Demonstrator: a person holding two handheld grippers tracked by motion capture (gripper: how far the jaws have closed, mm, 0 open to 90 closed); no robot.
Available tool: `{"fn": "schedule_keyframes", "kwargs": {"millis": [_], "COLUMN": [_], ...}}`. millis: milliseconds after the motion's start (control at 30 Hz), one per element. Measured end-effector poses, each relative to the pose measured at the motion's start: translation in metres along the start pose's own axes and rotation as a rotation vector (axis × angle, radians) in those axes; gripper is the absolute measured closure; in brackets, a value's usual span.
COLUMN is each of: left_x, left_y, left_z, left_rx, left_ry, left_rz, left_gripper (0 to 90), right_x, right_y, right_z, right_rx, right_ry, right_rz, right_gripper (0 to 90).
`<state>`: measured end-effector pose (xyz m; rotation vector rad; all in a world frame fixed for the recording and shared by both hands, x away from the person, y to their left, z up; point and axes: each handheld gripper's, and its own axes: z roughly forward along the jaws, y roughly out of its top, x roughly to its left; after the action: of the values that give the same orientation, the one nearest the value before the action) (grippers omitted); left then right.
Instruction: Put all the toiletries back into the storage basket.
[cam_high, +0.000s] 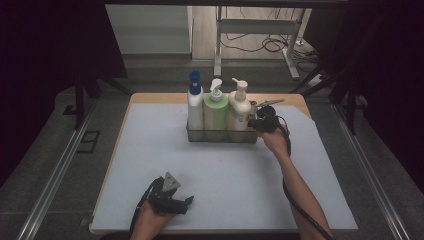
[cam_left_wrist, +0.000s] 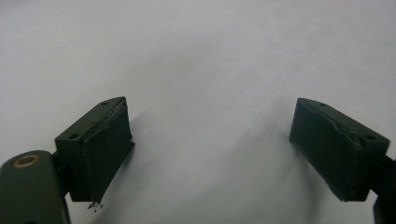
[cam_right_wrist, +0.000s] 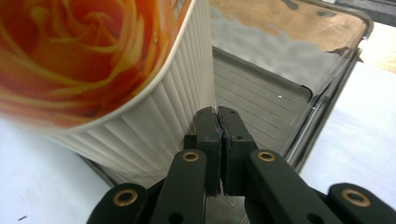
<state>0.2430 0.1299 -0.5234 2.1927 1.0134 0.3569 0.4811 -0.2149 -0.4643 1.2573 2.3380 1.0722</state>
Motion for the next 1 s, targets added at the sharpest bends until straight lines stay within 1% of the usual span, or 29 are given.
{"fn": "schedule_keyframes", "kwargs": {"millis": [67, 133, 300, 433, 533, 600, 1000], "left_x": [0.0, 0.0, 0.0, 0.0, 0.0, 0.0, 0.0], "left_y": [0.0, 0.0, 0.0, 0.0, 0.0, 0.0, 0.0], "left_z": [0.0, 0.0, 0.0, 0.0, 0.0, 0.0, 0.0], "left_rx": [0.0, 0.0, 0.0, 0.0, -0.001, 0.0, 0.002], "left_ry": [0.0, 0.0, 0.0, 0.0, 0.0, 0.0, 0.001], "left_rz": [0.0, 0.0, 0.0, 0.0, 0.0, 0.0, 0.003], "left_gripper": [12.3, 12.3, 12.3, 12.3, 12.3, 12.3, 12.3], "right_x": [0.002, 0.004, 0.007, 0.01, 0.012, 0.012, 0.018], "right_y": [0.0, 0.0, 0.0, 0.0, 0.0, 0.0, 0.002], "right_z": [0.001, 0.002, 0.003, 0.004, 0.005, 0.004, -0.002], "right_rx": [0.004, 0.002, 0.006, 0.007, 0.008, 0.007, 0.008], "right_ry": [0.005, 0.005, 0.01, 0.017, 0.012, 0.015, 0.013], "right_rz": [0.0, -0.013, -0.014, -0.028, -0.034, -0.023, -0.044], "right_gripper": [87.6, 87.6, 87.7, 87.9, 88.6, 89.3, 89.7]}}
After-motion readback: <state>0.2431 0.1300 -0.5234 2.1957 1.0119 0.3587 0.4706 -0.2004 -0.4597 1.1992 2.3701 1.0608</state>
